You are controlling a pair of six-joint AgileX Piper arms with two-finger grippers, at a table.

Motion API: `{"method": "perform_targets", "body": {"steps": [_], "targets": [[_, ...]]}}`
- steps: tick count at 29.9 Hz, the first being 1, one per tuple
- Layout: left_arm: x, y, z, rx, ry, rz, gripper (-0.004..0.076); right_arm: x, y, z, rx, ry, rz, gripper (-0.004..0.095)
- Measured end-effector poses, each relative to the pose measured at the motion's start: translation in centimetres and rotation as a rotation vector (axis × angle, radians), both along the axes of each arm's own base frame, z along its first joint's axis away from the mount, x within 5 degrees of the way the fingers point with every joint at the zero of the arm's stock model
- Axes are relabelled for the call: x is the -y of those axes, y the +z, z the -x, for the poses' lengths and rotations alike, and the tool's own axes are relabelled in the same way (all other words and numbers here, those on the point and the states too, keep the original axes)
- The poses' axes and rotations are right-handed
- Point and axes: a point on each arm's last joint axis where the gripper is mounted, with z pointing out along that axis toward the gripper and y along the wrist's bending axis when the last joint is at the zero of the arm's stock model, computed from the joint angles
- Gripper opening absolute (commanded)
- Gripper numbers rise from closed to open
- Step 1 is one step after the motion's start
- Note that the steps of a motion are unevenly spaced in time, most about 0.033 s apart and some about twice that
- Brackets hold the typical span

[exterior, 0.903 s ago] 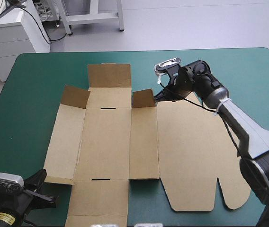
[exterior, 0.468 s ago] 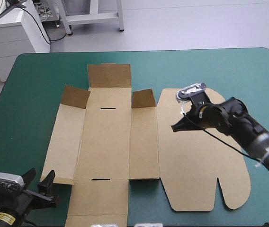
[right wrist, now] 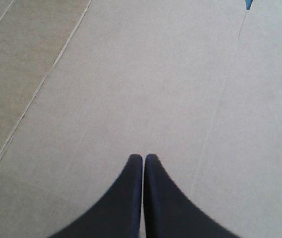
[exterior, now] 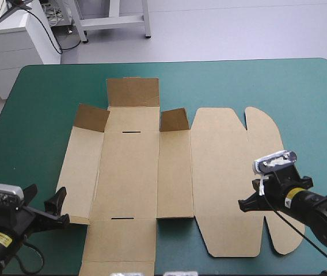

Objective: Fold the box

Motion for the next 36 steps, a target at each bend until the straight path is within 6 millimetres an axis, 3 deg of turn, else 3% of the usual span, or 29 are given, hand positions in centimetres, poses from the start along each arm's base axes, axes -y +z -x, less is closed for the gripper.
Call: {"method": "perform_targets", "body": {"steps": [6,11,22,32,36], "targets": [[0.3,3.4,-4.1,-0.113,-0.025,-0.053,0.0494,1.6,-0.9,3.5,0.090,-0.001,-0.052,-0.0004],[0.6,3.9,-7.6,-0.272,-0.042,-0.073,0.0494,2.5,-1.5,5.5,0.177,0.007,-0.095,-0.0004],[0.7,-0.4,-13.2,-0.653,-0.050,-0.073,0.0494,3.7,-3.2,8.3,0.268,0.018,-0.140,-0.0004],[-5.4,-2.3,-15.1,-0.732,0.072,0.231,0.0494,4.0,-2.9,9.8,0.327,0.041,-0.228,-0.0004],[-6.5,-3.1,-15.6,-0.751,0.070,0.259,0.0494,3.7,-3.1,10.3,0.331,0.086,-0.258,-0.0004]]}}
